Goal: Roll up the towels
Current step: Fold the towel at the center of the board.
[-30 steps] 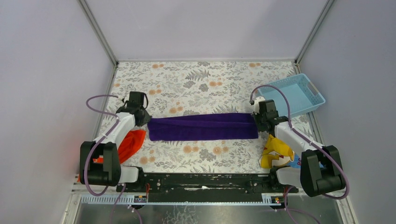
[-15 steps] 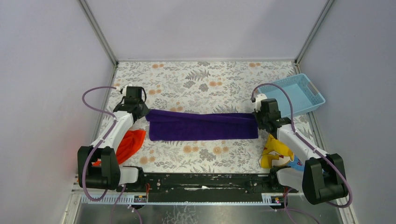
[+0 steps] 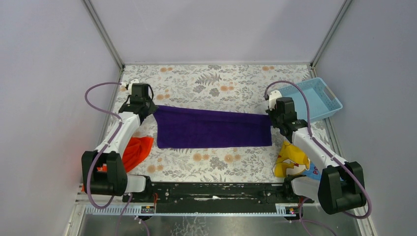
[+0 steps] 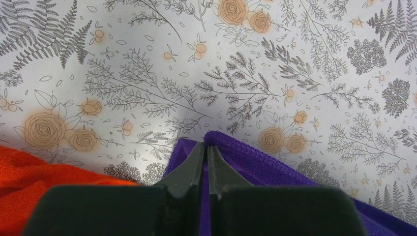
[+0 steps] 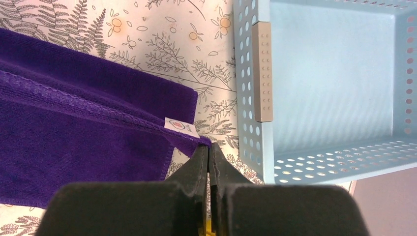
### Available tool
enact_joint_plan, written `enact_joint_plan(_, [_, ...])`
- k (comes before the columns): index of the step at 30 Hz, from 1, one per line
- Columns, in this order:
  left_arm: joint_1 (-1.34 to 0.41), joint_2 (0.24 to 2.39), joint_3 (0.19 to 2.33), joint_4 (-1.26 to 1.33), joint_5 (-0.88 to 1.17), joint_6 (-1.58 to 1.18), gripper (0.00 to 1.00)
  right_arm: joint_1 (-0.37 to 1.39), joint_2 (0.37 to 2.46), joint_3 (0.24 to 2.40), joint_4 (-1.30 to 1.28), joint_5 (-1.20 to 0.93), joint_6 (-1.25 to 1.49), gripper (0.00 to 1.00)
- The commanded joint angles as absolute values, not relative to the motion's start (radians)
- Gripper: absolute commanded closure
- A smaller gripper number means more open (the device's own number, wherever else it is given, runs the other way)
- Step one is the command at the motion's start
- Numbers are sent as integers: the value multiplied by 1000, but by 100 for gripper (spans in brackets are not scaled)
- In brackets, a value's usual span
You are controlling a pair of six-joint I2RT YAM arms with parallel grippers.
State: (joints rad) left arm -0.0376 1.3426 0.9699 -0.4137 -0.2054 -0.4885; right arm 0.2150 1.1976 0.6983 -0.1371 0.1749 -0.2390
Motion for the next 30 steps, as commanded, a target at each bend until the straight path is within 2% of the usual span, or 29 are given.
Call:
enact_joint_plan(1, [-21,1292,926,-400,-284,-505,100,207,1166,732,-148,260,-270,100])
enact_joint_plan(11, [-20,1160,706,-447,-320,-585,100,206,1145,668,-193,267,-235,100])
enact_joint_plan(30, [-20,1179,618,-480,-234,-695,100,206,1212,671,-327,180,-199,99])
